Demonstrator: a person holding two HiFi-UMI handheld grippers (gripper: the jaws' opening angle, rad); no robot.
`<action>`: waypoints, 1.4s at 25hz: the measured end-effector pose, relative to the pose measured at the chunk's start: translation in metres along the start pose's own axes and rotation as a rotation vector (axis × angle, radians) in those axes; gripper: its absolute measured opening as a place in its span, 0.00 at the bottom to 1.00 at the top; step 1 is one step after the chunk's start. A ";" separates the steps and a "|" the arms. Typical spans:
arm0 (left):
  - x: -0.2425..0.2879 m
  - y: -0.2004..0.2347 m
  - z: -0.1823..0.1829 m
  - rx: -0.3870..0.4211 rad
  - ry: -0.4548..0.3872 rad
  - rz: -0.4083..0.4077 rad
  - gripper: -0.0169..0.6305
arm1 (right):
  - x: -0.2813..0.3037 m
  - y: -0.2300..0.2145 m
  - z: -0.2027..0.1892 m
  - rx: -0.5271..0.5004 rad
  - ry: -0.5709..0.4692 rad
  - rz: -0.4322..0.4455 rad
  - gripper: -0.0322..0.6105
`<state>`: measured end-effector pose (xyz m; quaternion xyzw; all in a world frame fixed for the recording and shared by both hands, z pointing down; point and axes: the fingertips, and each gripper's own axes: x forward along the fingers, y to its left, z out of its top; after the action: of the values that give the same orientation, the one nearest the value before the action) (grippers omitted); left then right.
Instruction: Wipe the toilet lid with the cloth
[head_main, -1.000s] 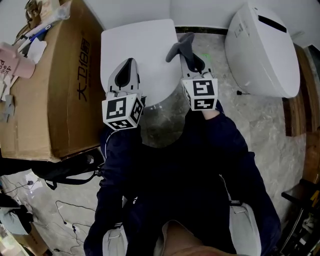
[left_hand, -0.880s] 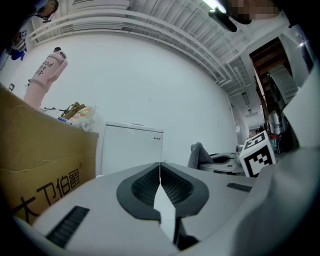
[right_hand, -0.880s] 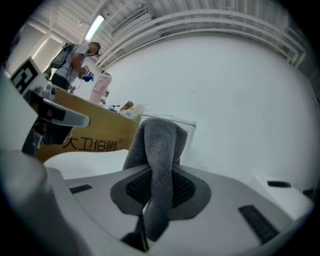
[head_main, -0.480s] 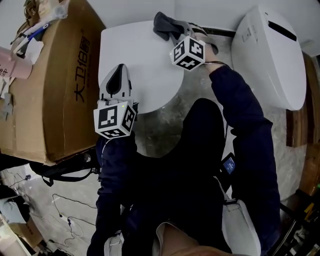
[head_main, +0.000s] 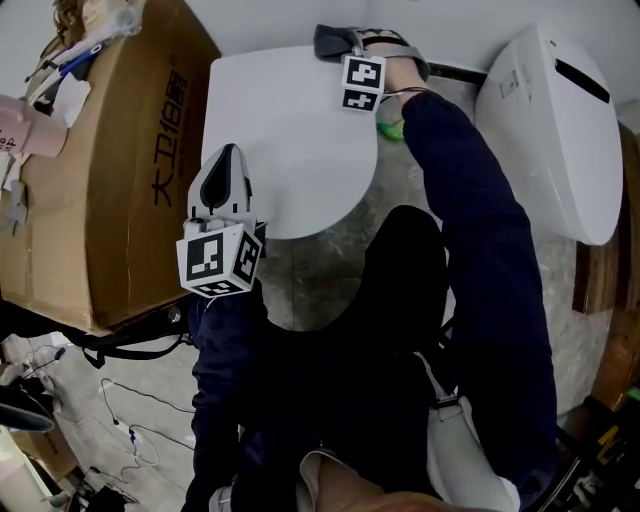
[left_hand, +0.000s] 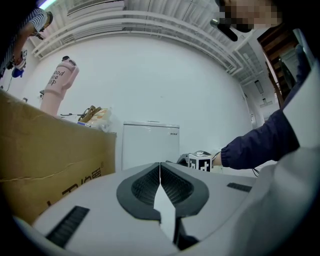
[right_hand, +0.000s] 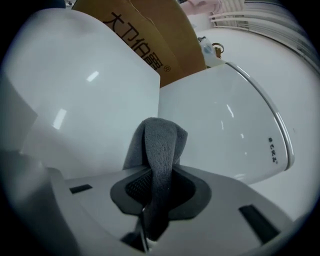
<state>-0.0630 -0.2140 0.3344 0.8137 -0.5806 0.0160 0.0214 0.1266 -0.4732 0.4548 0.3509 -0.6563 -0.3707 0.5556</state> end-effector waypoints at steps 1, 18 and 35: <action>-0.001 0.001 0.000 0.001 0.002 0.004 0.05 | 0.005 0.001 0.000 -0.001 0.004 0.004 0.16; 0.001 -0.005 -0.003 -0.030 -0.025 -0.082 0.05 | -0.042 0.047 0.007 0.117 0.058 0.171 0.15; -0.003 -0.022 0.004 -0.085 -0.067 -0.177 0.05 | -0.160 0.126 0.016 0.104 0.009 0.259 0.15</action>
<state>-0.0426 -0.2045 0.3296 0.8602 -0.5071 -0.0376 0.0379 0.1266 -0.2718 0.4889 0.2934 -0.7120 -0.2599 0.5826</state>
